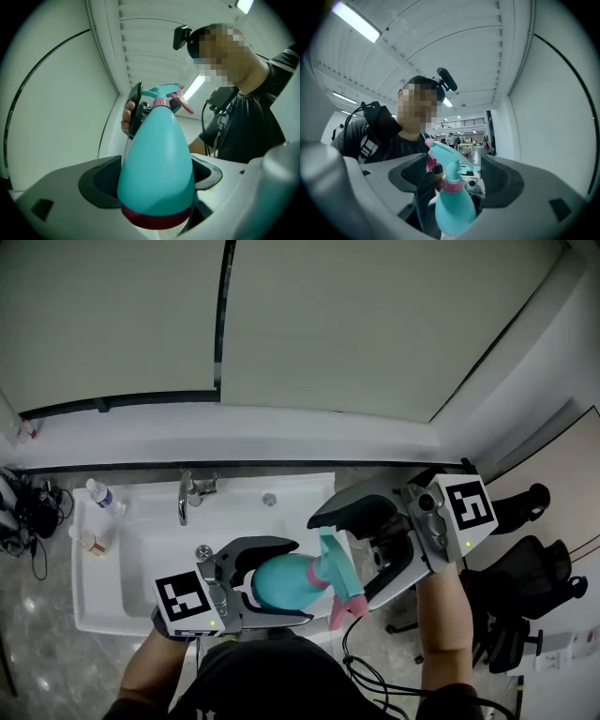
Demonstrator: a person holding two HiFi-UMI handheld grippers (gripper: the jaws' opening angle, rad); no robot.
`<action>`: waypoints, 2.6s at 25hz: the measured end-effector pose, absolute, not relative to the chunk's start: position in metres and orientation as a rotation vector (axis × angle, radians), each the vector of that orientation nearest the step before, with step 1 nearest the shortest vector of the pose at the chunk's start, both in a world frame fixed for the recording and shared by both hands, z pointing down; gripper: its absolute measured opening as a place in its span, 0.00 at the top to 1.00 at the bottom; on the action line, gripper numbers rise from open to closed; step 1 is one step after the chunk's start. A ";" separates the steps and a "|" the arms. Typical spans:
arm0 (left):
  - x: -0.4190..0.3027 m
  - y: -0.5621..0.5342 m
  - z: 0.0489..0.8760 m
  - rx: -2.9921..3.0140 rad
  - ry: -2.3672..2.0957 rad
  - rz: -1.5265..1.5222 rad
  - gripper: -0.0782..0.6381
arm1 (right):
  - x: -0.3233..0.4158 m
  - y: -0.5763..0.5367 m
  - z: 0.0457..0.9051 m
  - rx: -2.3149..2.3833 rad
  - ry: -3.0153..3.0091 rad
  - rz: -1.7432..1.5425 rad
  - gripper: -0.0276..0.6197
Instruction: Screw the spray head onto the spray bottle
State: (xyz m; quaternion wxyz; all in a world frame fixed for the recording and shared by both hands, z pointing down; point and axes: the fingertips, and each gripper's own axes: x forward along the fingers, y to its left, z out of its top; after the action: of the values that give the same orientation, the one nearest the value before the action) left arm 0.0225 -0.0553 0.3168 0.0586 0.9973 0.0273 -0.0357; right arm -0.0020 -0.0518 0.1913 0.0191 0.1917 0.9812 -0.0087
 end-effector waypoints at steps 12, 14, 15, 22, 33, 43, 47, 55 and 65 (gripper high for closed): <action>0.040 -0.050 0.312 3.008 0.181 -0.061 0.31 | -0.006 -0.043 0.203 0.680 3.131 0.084 0.44; 0.043 -0.053 0.309 2.996 0.182 -0.078 0.31 | -0.007 -0.044 0.205 0.677 3.156 0.095 0.44; 0.043 -0.054 0.308 2.991 0.181 -0.086 0.31 | -0.007 -0.044 0.206 0.674 3.165 0.099 0.44; 0.038 -0.055 0.309 2.953 0.207 -0.153 0.31 | -0.007 -0.050 0.206 0.599 3.156 0.058 0.67; 0.035 -0.067 0.309 2.996 0.079 -0.139 0.31 | -0.008 -0.062 0.206 0.437 3.157 -0.027 0.72; 0.020 -0.095 0.325 3.020 -0.188 -0.104 0.31 | -0.021 -0.094 0.221 -0.025 3.208 -0.019 0.72; 0.018 -0.110 0.334 3.029 -0.349 -0.060 0.31 | -0.017 -0.112 0.235 -0.293 3.234 -0.078 0.72; 0.016 -0.141 0.349 3.061 -0.783 0.100 0.31 | -0.003 -0.149 0.256 -0.847 3.178 -0.239 0.72; 0.012 -0.160 0.371 3.063 -1.140 0.247 0.31 | 0.012 -0.170 0.279 -1.266 3.018 -0.417 0.72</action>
State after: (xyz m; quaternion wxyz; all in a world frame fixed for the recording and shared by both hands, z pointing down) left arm 0.0118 -0.1595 0.3707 -0.0679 0.9324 -0.3470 0.0752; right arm 0.0116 -0.1705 0.2793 -0.0790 -0.3825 0.9119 -0.1260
